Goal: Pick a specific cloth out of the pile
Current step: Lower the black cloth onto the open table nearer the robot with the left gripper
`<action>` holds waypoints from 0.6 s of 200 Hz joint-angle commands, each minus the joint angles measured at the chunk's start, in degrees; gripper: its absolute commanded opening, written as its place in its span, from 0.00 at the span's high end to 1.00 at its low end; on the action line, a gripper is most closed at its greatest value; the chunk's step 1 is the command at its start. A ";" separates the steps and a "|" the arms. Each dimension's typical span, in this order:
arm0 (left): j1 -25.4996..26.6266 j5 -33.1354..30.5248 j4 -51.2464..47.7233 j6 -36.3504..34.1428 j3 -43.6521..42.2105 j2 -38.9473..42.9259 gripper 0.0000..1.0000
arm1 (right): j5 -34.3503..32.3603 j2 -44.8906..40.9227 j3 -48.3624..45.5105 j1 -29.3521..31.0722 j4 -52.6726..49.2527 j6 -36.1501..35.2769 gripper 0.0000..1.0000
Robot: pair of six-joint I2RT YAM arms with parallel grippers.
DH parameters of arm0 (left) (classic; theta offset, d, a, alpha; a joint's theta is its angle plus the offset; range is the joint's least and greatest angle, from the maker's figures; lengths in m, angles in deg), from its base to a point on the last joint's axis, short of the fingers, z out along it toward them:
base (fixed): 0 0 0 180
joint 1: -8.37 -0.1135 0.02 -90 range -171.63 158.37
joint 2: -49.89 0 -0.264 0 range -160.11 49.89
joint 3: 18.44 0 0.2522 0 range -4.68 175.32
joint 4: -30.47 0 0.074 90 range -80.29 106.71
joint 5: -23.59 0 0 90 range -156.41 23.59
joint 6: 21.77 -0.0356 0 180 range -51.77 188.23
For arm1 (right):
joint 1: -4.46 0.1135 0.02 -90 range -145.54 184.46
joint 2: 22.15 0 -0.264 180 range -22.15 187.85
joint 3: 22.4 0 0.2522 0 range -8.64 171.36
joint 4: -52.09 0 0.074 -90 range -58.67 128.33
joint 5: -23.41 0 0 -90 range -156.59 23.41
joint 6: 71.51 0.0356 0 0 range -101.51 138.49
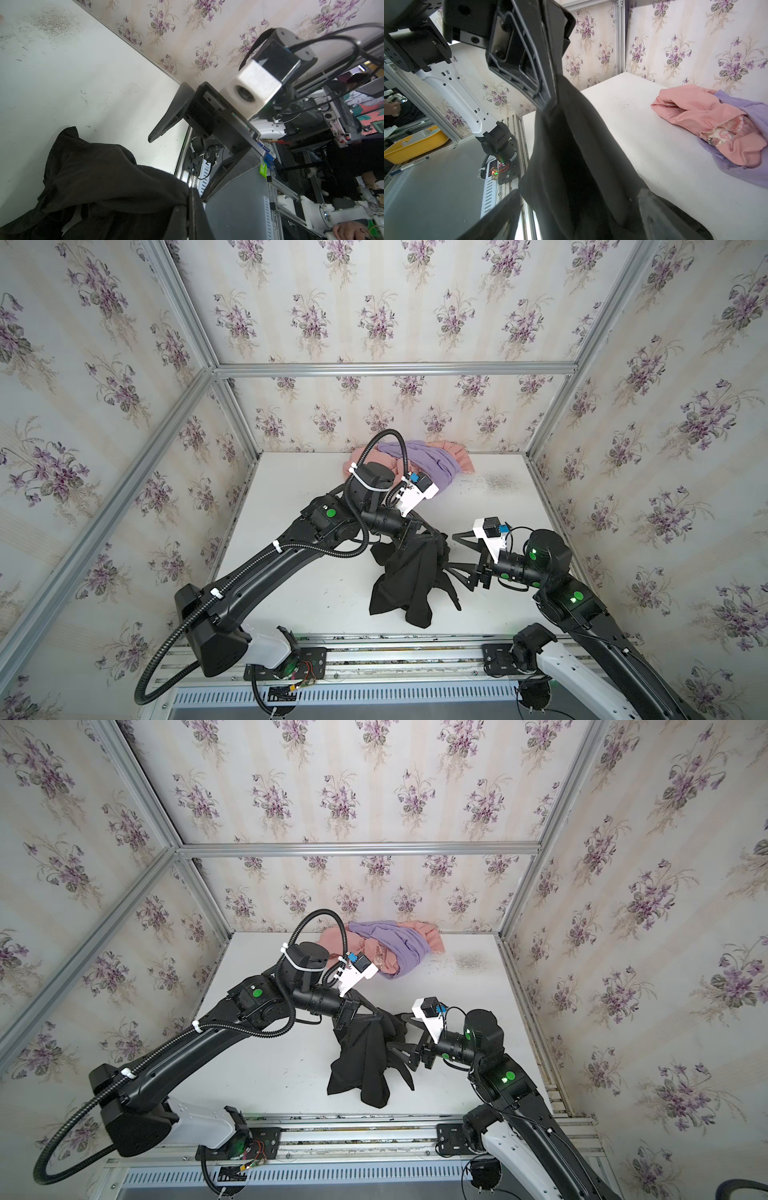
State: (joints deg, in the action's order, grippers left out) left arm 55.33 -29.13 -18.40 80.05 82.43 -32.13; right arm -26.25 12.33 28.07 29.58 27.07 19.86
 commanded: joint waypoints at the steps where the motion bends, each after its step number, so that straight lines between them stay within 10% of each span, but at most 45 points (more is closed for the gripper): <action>1: 1.47 -3.33 -2.69 -4.11 2.25 -1.26 0.98 | -0.64 -1.02 1.60 0.10 -1.38 -2.08 0.10; 120: 7.66 -7.26 -8.98 -8.02 13.06 -10.57 0.99 | -6.97 -8.11 2.33 0.11 -18.93 -7.82 0.10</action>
State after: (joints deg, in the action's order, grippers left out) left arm 62.37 -35.53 -26.25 74.34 93.69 -41.55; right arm -31.39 4.60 30.54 29.63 10.48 13.58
